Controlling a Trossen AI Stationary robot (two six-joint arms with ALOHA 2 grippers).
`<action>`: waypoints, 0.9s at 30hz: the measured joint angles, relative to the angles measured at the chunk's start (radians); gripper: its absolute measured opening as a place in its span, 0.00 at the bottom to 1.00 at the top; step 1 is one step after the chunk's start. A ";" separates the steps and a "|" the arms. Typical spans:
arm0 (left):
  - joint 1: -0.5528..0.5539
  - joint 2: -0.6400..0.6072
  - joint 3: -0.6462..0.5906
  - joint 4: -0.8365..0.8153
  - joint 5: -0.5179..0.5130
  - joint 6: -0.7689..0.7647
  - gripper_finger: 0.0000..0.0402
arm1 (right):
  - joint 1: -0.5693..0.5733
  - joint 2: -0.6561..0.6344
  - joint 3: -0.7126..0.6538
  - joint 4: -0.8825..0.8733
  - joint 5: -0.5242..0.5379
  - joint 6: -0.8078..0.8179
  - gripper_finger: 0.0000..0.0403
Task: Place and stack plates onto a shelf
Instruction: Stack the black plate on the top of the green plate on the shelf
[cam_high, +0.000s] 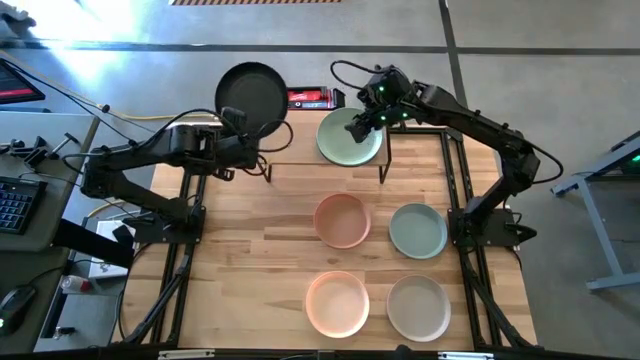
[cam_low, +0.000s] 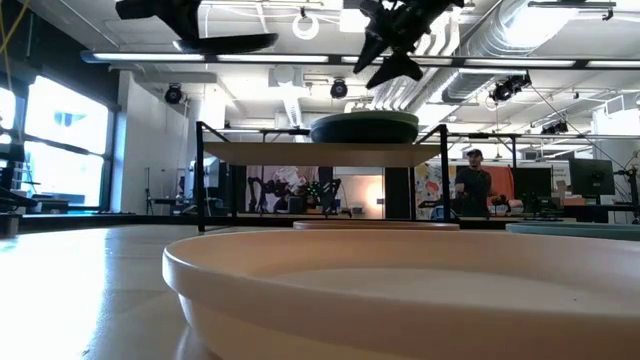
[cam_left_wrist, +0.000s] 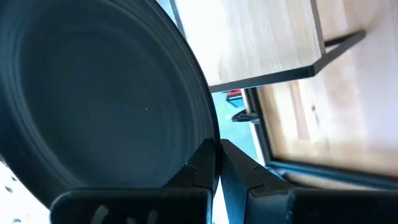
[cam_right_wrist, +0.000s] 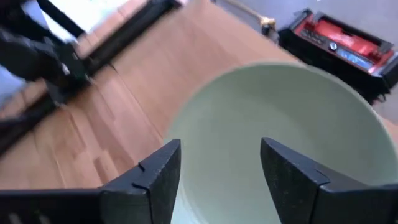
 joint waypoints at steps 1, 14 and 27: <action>-0.005 0.006 0.000 0.001 -0.004 0.025 0.00 | 0.000 0.000 0.000 0.020 0.000 0.015 0.50; -0.027 0.122 0.000 0.002 -0.076 0.223 0.00 | 0.001 0.000 0.000 0.256 -0.003 0.109 0.50; -0.027 0.211 -0.001 0.085 -0.179 0.267 0.00 | 0.033 0.000 0.000 0.360 0.016 0.132 0.50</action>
